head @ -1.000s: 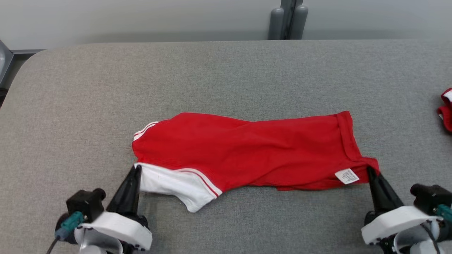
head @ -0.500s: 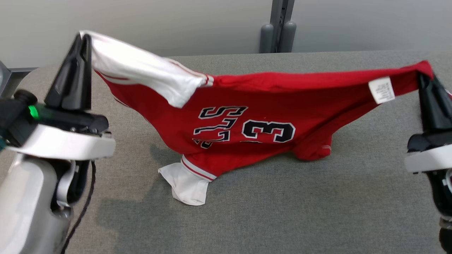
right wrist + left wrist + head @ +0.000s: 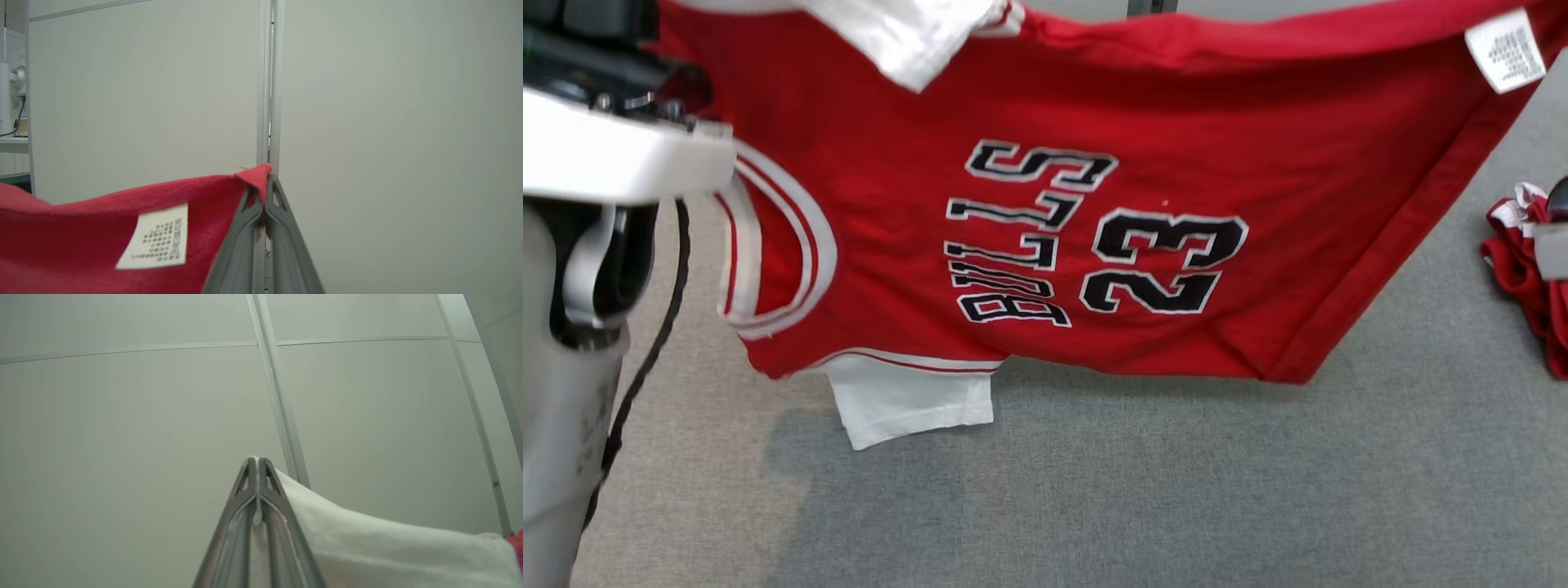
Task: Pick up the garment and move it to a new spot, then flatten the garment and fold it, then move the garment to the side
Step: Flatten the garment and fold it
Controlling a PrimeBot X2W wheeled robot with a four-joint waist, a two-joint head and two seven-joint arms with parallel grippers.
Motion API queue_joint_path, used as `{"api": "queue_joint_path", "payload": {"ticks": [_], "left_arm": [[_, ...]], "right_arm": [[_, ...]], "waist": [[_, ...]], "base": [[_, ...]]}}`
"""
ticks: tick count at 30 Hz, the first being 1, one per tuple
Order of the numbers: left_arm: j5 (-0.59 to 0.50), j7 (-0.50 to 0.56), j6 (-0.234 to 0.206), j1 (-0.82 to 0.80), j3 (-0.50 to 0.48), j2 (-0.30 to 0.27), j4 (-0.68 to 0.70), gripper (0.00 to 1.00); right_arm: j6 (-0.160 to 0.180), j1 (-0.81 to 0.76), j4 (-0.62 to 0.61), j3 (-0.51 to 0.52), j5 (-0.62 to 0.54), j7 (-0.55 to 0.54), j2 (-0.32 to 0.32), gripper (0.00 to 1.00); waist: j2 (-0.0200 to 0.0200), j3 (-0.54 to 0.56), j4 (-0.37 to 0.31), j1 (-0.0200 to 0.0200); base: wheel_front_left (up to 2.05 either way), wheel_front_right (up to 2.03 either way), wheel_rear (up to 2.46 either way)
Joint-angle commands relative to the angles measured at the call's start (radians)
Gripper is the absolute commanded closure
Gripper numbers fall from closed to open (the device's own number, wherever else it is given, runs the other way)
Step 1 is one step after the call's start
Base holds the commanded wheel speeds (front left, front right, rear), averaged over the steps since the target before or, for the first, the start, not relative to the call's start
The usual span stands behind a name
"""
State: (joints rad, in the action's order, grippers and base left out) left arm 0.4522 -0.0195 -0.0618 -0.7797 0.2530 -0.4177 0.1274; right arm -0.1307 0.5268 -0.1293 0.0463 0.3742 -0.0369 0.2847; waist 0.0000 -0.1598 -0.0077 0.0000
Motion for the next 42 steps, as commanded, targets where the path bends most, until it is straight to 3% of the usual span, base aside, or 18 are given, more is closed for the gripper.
{"api": "queue_joint_path", "payload": {"ticks": [1, 9, 20, 28, 36, 42], "left_arm": [[0.010, -0.007, 0.010, -0.045, 0.001, 0.010, -0.029, 1.00], [0.012, -0.054, 0.083, -0.331, 0.025, 0.059, -0.289, 1.00], [0.027, -0.173, 0.141, -0.674, 0.018, 0.125, -0.768, 1.00], [0.089, -0.187, 0.168, -0.602, 0.026, 0.204, -1.101, 1.00], [0.137, -0.197, 0.185, -0.481, 0.040, 0.286, -1.292, 1.00], [0.169, -0.210, 0.194, -0.382, 0.058, 0.315, -1.353, 1.00]], "right_arm": [[0.000, 0.037, 0.027, -0.003, 0.012, 0.012, 0.013, 1.00], [0.000, 0.337, 0.234, -0.106, 0.058, 0.068, 0.031, 1.00], [0.000, 0.754, 0.679, -0.221, 0.096, 0.208, -0.030, 1.00], [0.000, 0.795, 1.054, -0.294, 0.128, 0.205, -0.094, 1.00], [0.000, 0.713, 1.252, -0.333, 0.178, 0.222, -0.122, 1.00], [0.000, 0.612, 1.285, -0.378, 0.239, 0.259, -0.137, 1.00]], "waist": [[0.0000, -0.031, -0.007, 0.0000], [0.0000, -0.148, -0.028, 0.0000], [0.0000, -0.208, -0.044, 0.0000], [0.0000, -0.243, -0.014, 0.0000], [0.0000, -0.265, 0.017, 0.0000], [0.0000, -0.258, 0.026, 0.0000]], "base": [[0.00, 0.00, 0.00], [0.00, 0.00, 0.00], [0.00, 0.00, 0.00], [0.00, 0.00, 0.00], [0.00, 0.00, 0.00], [0.00, 0.00, 0.00]]}}
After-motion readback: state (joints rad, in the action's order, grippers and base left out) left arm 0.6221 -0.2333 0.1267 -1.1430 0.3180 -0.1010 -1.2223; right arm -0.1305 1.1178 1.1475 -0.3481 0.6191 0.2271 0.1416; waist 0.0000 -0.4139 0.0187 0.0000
